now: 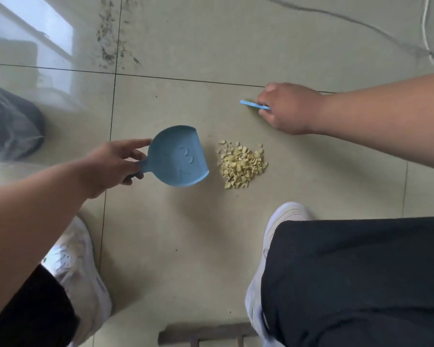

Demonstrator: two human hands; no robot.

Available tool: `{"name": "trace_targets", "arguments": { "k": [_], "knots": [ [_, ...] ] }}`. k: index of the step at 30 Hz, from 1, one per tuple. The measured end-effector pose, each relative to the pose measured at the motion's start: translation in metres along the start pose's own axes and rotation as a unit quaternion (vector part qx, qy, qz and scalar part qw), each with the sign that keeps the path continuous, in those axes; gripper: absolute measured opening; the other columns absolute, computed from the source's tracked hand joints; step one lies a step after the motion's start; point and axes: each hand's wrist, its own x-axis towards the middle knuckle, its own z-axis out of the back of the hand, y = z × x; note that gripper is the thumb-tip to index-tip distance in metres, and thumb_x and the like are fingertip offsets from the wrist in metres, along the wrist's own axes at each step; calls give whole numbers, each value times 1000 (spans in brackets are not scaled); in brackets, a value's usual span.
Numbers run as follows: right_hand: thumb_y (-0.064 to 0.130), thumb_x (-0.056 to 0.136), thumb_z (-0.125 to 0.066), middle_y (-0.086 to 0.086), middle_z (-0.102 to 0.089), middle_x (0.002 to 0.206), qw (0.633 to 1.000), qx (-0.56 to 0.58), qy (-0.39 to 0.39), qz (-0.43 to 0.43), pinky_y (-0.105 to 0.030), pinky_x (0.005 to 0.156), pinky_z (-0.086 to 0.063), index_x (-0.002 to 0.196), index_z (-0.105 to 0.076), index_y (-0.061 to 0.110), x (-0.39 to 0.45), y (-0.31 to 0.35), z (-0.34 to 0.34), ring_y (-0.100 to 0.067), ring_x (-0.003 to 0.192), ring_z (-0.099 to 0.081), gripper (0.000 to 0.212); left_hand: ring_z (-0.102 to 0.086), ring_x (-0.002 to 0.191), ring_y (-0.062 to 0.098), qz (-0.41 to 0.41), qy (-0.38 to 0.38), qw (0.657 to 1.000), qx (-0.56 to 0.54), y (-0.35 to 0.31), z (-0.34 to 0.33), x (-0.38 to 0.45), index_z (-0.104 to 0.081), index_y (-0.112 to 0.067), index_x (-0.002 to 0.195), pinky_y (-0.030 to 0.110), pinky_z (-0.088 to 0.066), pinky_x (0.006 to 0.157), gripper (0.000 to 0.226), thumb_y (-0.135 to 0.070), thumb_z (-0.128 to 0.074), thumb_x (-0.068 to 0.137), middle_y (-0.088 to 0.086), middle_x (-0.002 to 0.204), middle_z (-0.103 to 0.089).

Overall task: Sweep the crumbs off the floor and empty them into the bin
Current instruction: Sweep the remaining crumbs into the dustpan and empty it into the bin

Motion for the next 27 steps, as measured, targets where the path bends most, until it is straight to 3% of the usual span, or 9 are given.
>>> {"name": "trace_targets", "arguments": {
  "k": [5, 7, 10, 14, 18, 22, 27],
  "knots": [
    [24, 95, -60, -12, -55, 97, 994, 10, -50, 99, -46, 76, -55, 109, -68, 13, -16, 40, -48, -37, 91, -57, 19, -62, 76, 24, 26, 3, 1000, 2, 51, -4, -14, -70, -43, 134, 34, -48, 65, 56, -5, -81, 93, -2, 92, -73],
    [18, 91, -69, -11, -58, 99, 985, 3, -50, 164, -45, 71, -56, 111, -70, 14, -28, 47, -62, -36, 91, -57, 20, -67, 77, 25, 39, -5, 999, 26, 64, -4, -17, -62, -39, 145, 33, -51, 65, 64, -13, -83, 91, -7, 93, -79],
    [18, 94, -69, -9, -63, 102, 979, 8, -40, 201, -41, 72, -56, 118, -72, 16, -38, 51, -56, -35, 92, -59, 25, -72, 76, 26, 57, -22, 997, 39, 69, -8, -15, -49, -25, 161, 34, -54, 68, 69, -9, -75, 99, 5, 107, -80],
    [31, 97, -54, -13, -63, 101, 993, 39, -79, 83, -45, 85, -54, 120, -72, 16, -43, 36, -27, -38, 95, -61, 33, -74, 73, 24, 45, -28, 996, 72, 52, -23, -6, -53, -27, 158, 34, -57, 68, 66, -25, -78, 97, 7, 105, -82],
    [33, 97, -51, -9, -55, 95, 996, 1, -77, -54, -41, 72, -54, 103, -67, 16, -59, 9, -21, -38, 86, -60, 23, -68, 67, 25, 35, -65, 989, 131, 32, -44, 6, -61, -23, 150, 25, -49, 56, 57, -29, -81, 97, 13, 108, -80],
    [25, 87, -57, -7, -52, 86, 996, 35, -9, -81, -37, 67, -45, 87, -52, 17, -78, 14, -42, -36, 79, -57, 10, -74, 85, 36, 29, -64, 978, 194, 25, -60, 15, -68, -27, 146, 37, -62, 79, 55, -37, -81, 94, 12, 101, -78],
    [27, 84, -62, -6, -48, 76, 989, 122, 2, -87, -33, 65, -35, 76, -39, 18, -77, 33, -67, -31, 72, -49, 25, -77, 100, 39, 31, -70, 975, 208, 24, -71, 16, -65, -26, 149, 44, -65, 90, 57, -38, -77, 95, 13, 120, -80]
  ]
}}
